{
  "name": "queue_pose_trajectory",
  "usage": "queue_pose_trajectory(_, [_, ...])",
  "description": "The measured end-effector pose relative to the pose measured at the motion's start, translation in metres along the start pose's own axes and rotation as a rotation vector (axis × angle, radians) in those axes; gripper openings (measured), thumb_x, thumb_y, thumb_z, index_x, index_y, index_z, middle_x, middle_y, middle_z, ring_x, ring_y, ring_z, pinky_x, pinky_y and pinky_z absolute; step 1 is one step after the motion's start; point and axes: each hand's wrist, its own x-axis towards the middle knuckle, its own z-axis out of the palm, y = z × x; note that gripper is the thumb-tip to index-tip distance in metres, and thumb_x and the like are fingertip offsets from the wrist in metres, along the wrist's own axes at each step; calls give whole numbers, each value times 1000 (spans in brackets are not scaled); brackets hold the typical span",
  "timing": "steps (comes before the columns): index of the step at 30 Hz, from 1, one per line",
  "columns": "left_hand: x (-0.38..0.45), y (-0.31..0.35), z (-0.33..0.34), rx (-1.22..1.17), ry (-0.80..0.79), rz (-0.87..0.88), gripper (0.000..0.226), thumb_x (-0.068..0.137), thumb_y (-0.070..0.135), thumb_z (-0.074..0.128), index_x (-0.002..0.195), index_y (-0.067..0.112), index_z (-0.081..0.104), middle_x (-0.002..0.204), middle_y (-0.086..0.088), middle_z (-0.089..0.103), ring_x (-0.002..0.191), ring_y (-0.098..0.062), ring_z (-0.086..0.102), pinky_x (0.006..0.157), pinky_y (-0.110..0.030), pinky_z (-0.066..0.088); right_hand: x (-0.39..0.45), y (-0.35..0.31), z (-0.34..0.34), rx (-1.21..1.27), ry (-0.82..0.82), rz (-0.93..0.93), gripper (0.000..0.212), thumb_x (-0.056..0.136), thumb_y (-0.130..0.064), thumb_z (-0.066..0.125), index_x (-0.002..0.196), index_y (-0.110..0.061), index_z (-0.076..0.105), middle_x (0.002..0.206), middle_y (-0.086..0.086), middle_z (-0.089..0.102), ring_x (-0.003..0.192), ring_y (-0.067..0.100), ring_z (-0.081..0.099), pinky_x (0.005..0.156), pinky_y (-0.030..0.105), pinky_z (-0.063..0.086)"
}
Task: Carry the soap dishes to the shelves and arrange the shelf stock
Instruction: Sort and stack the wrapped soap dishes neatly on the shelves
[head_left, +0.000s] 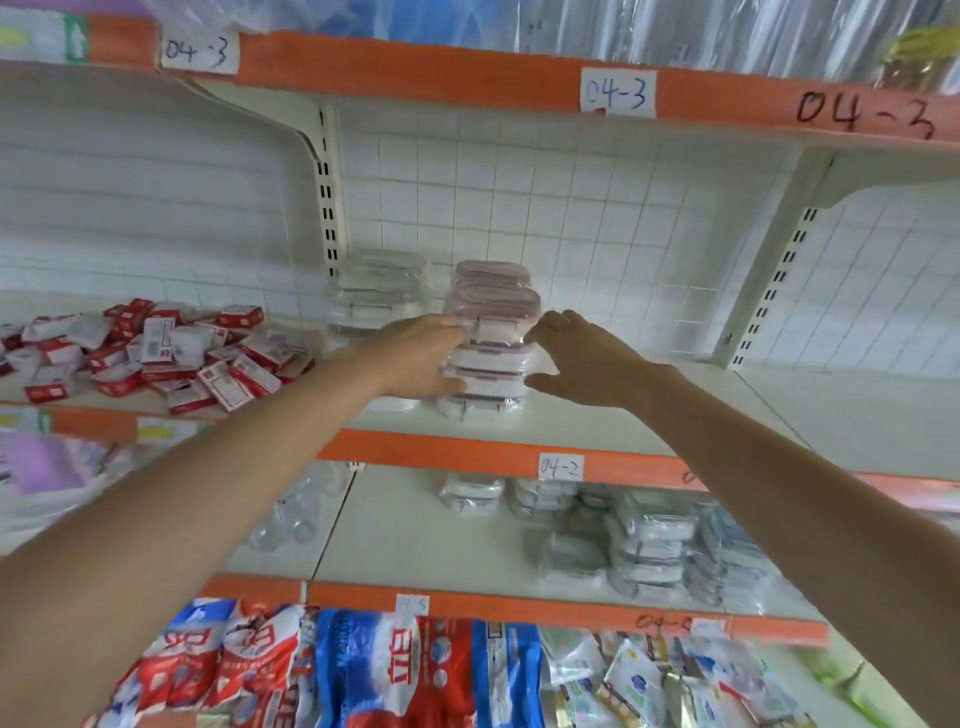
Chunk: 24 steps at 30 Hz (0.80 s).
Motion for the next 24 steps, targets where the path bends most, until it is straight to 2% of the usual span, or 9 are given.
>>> queue_pose_trajectory(3, [-17, 36, 24, -16, -43, -23, 52, 88, 38, 61, 131, 10, 51, 131, -2, 51, 122, -21, 48, 96, -31, 42, -39, 3, 17, 21, -59, -25, 56, 95, -39, 51, 142, -11, 36, 142, 5, 38, 130, 22, 34, 105, 37, 35])
queue_pose_trajectory(7, [-39, 73, 60, -40, -125, -39, 49, 88, 39, 62, 127, 10, 54, 125, -4, 52, 118, -22, 51, 96, -36, 44, -81, 3, 49, 55, -105, -65, 55, 95, -38, 50, 142, -12, 37, 140, 6, 39, 128, 22, 35, 104, 35, 36])
queue_pose_trajectory(11, [-58, 101, 99, -53, -233, -36, 41, 90, 33, 58, 123, 8, 55, 122, -6, 53, 116, -25, 52, 90, -33, 45, -113, 1, 95, 118, -174, -70, 54, 95, -38, 50, 141, -12, 38, 140, 5, 40, 128, 21, 36, 104, 35, 36])
queue_pose_trajectory(17, [-62, 101, 171, -38, -379, -94, 53, 90, 38, 57, 132, 7, 49, 137, -5, 47, 127, -22, 44, 101, -39, 41, -130, -1, 176, 202, -294, -10, 64, 94, -40, 52, 147, -12, 28, 146, 4, 33, 135, 22, 31, 106, 35, 33])
queue_pose_trajectory(24, [-45, 83, 295, -92, -467, -160, 65, 90, 39, 59, 142, 7, 38, 143, -7, 40, 129, -22, 42, 106, -39, 38, -117, 11, 313, 258, -388, 126, 71, 90, -38, 58, 146, -6, 27, 146, 10, 32, 135, 26, 30, 110, 34, 30])
